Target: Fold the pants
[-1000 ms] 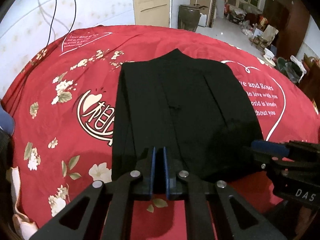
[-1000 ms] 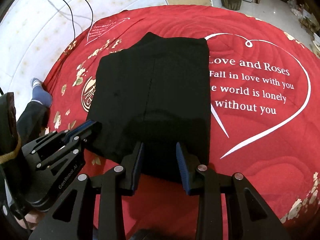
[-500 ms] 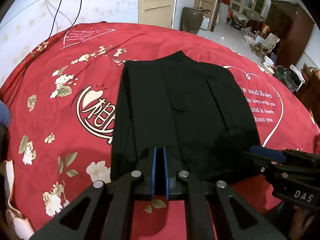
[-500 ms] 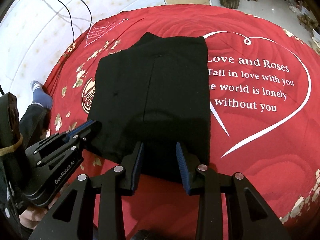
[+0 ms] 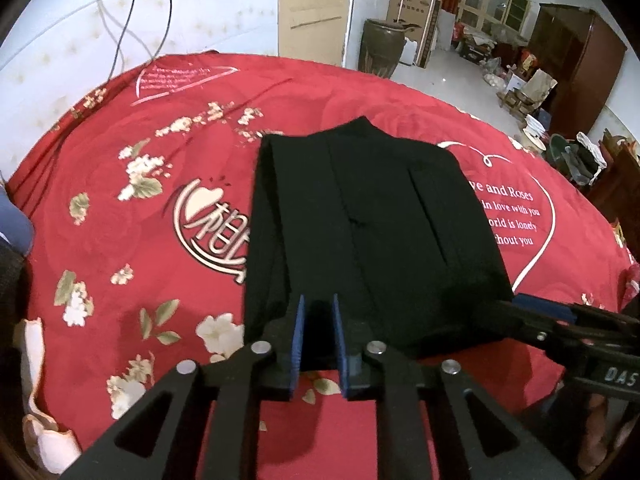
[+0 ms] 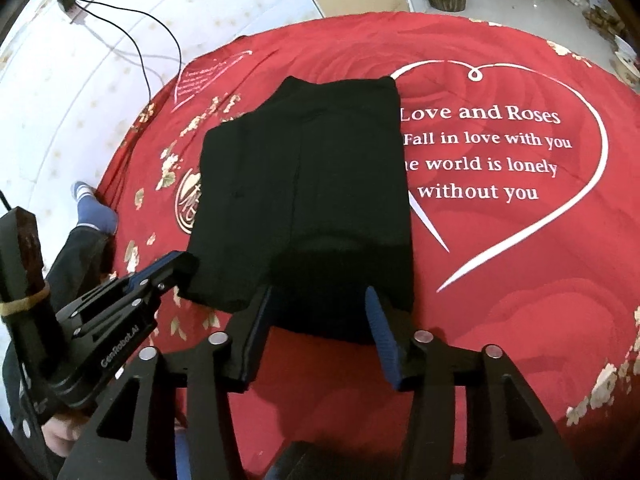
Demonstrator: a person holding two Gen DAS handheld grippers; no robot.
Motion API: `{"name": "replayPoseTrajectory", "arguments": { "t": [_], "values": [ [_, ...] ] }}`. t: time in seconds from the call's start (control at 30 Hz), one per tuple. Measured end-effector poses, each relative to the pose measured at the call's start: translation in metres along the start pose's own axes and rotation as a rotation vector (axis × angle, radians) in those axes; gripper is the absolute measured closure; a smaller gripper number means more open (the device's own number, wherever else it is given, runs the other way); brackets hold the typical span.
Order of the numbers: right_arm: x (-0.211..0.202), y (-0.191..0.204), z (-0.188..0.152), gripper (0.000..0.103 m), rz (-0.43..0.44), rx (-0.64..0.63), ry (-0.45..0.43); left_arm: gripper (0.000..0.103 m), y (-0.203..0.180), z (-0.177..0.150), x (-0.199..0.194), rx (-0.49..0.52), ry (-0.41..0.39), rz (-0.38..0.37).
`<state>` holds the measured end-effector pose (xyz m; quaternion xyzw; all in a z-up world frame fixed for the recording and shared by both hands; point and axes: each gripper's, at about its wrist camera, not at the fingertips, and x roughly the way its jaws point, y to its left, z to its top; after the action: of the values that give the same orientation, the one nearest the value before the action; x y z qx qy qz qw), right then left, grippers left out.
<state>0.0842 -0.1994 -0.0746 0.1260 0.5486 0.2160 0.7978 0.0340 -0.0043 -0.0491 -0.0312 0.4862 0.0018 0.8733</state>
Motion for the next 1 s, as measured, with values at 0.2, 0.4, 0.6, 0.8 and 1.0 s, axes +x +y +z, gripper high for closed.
{"name": "replayPoseTrajectory", "arguments": {
  "t": [0.2,0.4,0.6,0.8,1.0],
  "values": [
    [-0.009,-0.006,0.004,0.048,0.044,0.040,-0.032,0.068,0.005,0.007,-0.005,0.001,-0.033,-0.008],
    [-0.008,-0.011,0.025,0.048,0.055,0.022,-0.065,0.060,0.015,0.010,0.004,0.002,-0.041,-0.016],
    [-0.001,-0.027,0.043,0.047,0.040,0.051,-0.081,0.057,0.033,0.018,0.023,-0.087,-0.021,-0.096],
    [0.008,-0.044,0.052,0.045,0.080,0.103,-0.088,0.048,0.065,0.023,0.035,-0.227,-0.014,-0.157],
    [0.027,-0.046,0.059,0.045,0.096,0.100,-0.046,0.048,0.072,0.029,0.053,-0.236,0.011,-0.188]
  ]
}}
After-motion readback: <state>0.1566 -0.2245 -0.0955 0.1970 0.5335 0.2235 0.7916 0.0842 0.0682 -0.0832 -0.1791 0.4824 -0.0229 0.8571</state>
